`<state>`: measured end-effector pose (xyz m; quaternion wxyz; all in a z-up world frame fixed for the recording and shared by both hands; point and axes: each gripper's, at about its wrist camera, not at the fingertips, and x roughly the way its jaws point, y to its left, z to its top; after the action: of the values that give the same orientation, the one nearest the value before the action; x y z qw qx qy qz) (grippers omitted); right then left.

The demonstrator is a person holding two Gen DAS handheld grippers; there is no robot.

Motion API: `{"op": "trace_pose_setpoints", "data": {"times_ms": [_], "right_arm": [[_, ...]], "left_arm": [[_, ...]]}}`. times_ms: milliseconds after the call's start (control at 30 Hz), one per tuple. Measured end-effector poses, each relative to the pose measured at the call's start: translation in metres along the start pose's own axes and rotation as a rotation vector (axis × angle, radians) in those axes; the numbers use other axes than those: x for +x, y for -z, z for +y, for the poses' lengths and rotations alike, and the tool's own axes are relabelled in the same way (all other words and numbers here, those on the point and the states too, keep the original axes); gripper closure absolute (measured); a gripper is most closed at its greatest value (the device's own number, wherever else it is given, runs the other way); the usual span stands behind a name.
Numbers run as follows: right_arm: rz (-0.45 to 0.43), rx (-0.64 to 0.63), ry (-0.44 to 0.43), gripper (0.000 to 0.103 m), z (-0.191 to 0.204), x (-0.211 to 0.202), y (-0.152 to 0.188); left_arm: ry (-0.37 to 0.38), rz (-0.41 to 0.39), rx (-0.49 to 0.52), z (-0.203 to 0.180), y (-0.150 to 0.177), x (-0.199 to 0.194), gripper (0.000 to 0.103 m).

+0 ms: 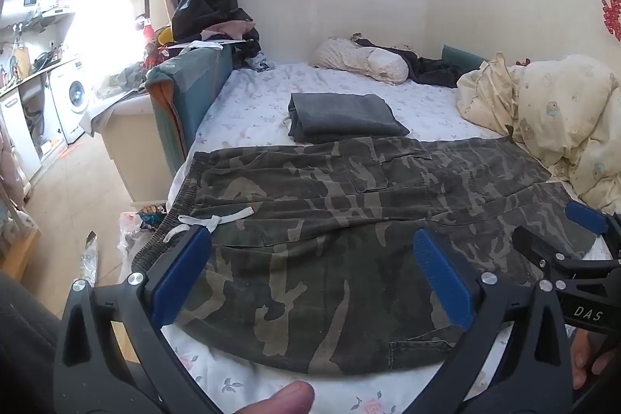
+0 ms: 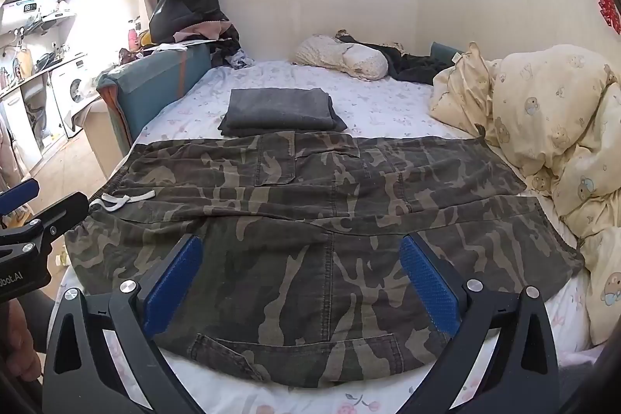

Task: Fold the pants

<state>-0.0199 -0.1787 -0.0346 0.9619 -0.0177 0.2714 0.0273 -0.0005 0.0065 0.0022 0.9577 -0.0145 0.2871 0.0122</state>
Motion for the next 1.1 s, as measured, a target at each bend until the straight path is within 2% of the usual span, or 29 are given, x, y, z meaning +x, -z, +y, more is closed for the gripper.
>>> {"op": "trace_pose_setpoints", "data": {"times_ms": [1100], "right_arm": [[0.002,0.003,-0.002,0.000,-0.0014,0.0004,0.0008]], "left_arm": [[-0.001,0.002,-0.007,0.0006,-0.0004,0.0009,0.000]]}}
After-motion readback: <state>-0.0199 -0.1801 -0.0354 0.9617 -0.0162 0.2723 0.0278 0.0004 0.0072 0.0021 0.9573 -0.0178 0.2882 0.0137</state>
